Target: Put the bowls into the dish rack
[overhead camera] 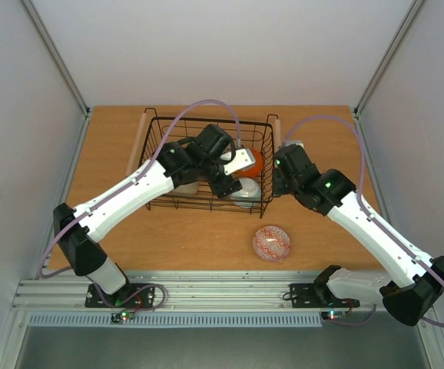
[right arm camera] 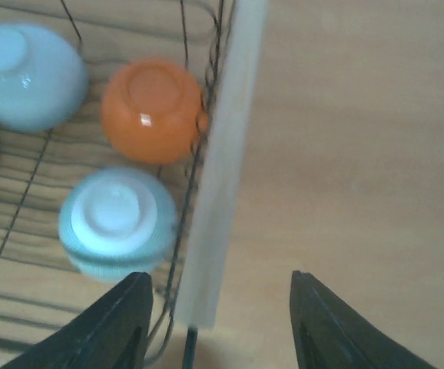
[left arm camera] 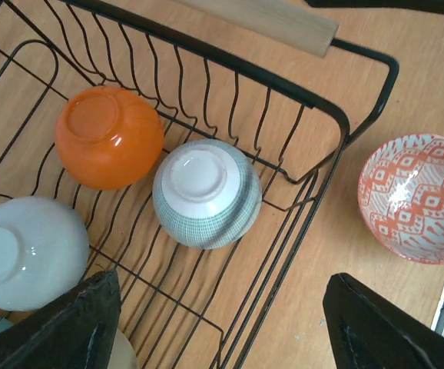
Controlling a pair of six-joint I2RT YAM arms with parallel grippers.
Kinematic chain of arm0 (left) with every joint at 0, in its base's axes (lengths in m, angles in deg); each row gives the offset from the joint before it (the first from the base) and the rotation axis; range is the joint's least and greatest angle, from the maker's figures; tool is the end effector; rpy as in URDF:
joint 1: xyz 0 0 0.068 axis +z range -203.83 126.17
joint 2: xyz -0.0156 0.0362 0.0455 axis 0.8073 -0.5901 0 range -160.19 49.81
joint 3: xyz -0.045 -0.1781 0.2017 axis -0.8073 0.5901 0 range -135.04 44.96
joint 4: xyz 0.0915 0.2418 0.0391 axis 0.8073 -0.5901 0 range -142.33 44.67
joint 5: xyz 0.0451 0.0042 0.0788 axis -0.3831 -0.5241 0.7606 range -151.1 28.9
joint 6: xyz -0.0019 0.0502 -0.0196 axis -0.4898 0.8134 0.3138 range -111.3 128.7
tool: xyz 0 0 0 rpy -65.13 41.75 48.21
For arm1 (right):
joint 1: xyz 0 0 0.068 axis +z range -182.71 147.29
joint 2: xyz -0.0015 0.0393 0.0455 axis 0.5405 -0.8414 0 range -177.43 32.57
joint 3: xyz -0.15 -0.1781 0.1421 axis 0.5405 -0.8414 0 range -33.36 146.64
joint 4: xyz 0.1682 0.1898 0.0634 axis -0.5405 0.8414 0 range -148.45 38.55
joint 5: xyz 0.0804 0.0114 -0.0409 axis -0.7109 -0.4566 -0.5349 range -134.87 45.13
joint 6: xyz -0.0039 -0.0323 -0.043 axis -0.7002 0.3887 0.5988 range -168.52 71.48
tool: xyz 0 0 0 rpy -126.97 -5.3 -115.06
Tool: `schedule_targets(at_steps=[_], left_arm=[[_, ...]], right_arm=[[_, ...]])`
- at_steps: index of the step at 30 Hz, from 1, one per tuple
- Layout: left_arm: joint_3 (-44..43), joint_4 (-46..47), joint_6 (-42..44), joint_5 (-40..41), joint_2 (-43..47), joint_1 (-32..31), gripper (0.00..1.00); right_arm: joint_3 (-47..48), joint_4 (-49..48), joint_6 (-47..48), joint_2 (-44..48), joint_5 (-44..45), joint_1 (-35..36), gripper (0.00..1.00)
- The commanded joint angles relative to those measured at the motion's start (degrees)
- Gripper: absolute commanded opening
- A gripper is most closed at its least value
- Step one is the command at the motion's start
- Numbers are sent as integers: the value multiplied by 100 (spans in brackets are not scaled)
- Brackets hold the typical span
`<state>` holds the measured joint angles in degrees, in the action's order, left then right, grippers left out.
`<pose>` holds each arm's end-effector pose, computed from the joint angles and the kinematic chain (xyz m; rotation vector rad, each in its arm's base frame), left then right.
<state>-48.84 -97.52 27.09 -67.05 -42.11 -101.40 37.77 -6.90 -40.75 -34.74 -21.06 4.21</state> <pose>0.2278 -0.2546 0.3612 1.3855 2.0501 -0.3494 0.1926 0.1269 0.3543 -0.7073 2.2175 -0.2477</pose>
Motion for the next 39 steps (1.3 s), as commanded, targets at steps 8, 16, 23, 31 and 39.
schedule_targets(at_steps=[8, 16, 23, 31, 39], left_arm=[[-173, 7, 277, 742, 196, 20, 74], [-169, 19, 303, 787, 157, 18, 74], [-172, 13, 314, 824, 148, 20, 75], [-192, 6, 322, 808, 137, 20, 75], [-200, -2, 314, 794, 104, 16, 75]], right_arm=[[-1788, 1603, -2431, 736, -791, 40, 38], [-2559, 1266, -2925, 1035, -1378, 300, 39], [-3056, 844, -3362, 930, -1601, 718, 38], [-3338, 659, -3714, 868, -1541, 1008, 37], [-3472, 614, -4007, 760, -1468, 1294, 33]])
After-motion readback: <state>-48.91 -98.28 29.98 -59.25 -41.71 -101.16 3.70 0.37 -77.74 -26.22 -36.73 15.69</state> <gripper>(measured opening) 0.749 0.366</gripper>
